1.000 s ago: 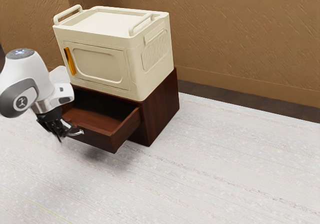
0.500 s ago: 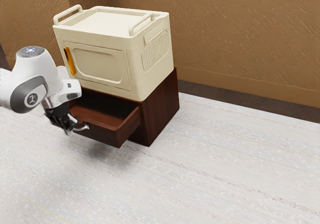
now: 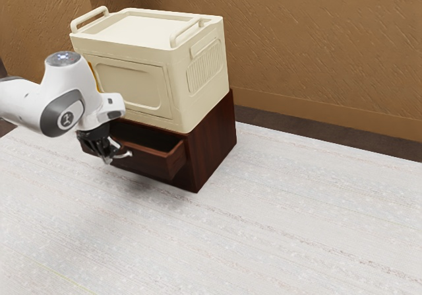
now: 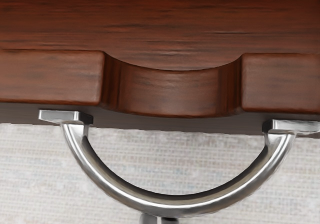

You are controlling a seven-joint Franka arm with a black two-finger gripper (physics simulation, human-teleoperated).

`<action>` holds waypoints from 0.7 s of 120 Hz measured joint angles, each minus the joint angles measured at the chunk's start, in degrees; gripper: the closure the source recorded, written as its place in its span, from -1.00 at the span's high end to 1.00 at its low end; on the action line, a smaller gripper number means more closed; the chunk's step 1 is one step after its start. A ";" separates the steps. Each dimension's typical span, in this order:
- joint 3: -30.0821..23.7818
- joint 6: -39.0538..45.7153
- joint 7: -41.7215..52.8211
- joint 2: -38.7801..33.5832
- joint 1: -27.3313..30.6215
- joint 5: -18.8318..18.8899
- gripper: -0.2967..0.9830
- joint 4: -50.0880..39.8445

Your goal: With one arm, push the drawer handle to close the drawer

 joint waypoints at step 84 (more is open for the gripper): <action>-0.15 9.00 0.26 7.49 0.41 -1.36 -0.69 6.09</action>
